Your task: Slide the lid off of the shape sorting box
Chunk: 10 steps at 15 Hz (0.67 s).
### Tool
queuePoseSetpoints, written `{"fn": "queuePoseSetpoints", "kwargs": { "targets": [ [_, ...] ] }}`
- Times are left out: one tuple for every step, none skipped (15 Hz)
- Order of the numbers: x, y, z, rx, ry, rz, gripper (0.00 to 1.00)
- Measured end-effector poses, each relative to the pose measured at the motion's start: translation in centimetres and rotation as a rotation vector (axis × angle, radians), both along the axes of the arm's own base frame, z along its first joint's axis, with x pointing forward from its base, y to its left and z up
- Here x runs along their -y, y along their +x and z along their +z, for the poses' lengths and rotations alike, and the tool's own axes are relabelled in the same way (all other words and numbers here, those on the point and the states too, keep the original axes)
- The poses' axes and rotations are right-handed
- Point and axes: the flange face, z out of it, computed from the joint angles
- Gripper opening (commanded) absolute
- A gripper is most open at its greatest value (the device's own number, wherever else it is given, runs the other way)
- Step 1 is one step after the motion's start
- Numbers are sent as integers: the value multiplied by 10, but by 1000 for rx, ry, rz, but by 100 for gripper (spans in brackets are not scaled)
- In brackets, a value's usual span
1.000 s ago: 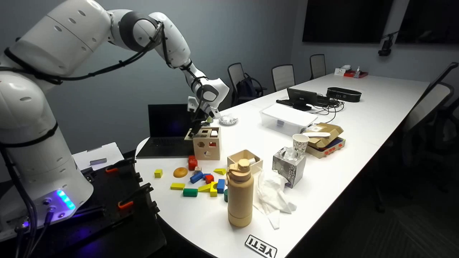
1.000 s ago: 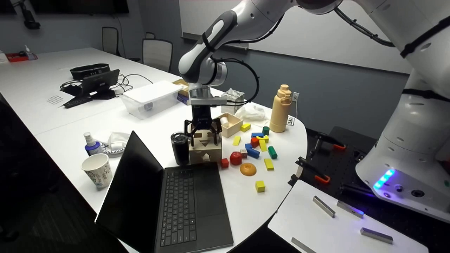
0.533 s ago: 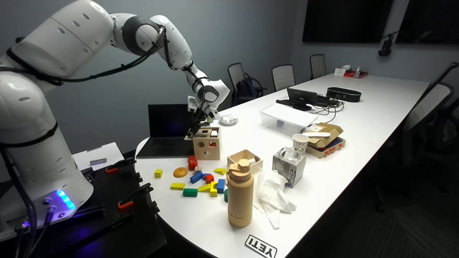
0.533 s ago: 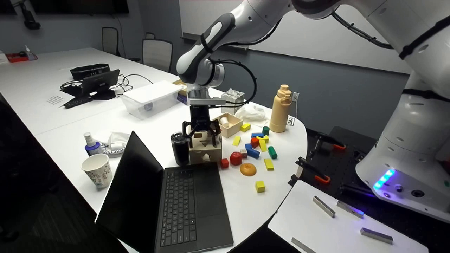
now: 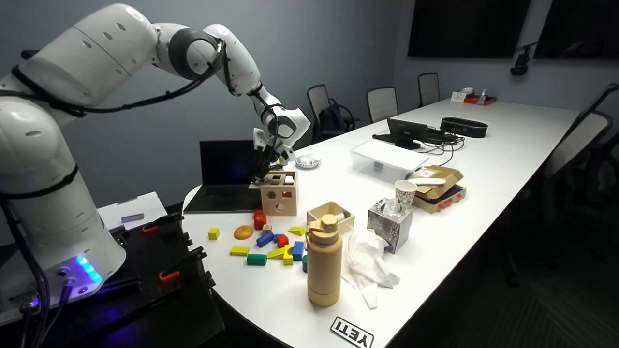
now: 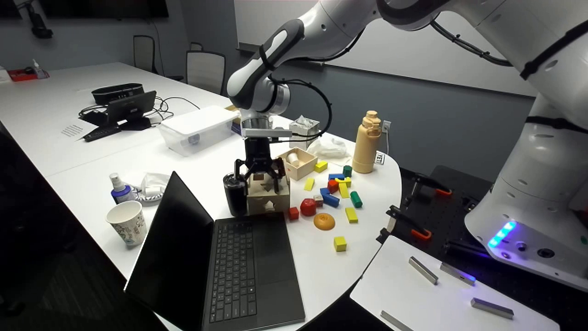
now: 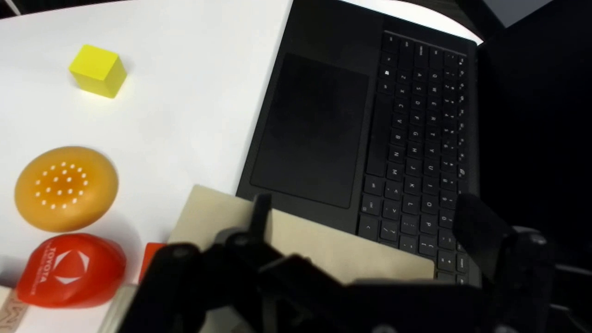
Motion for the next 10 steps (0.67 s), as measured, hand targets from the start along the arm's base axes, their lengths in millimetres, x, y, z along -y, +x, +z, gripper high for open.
{"fn": "queuePoseSetpoints", "kwargs": {
  "targets": [
    [-1, 1, 2, 4, 5, -4, 100],
    [-1, 4, 5, 13, 7, -9, 100],
    [-1, 7, 11, 29, 7, -14, 100],
    [0, 11, 18, 52, 5, -20, 100],
    [0, 16, 29, 83, 1, -29, 100],
    [1, 20, 43, 121, -6, -40, 100],
    [2, 24, 56, 160, -13, -50, 100],
    [4, 27, 72, 201, -22, -63, 100],
    [6, 29, 86, 239, -31, -74, 100],
    [9, 29, 100, 277, -42, -86, 100]
  ]
}}
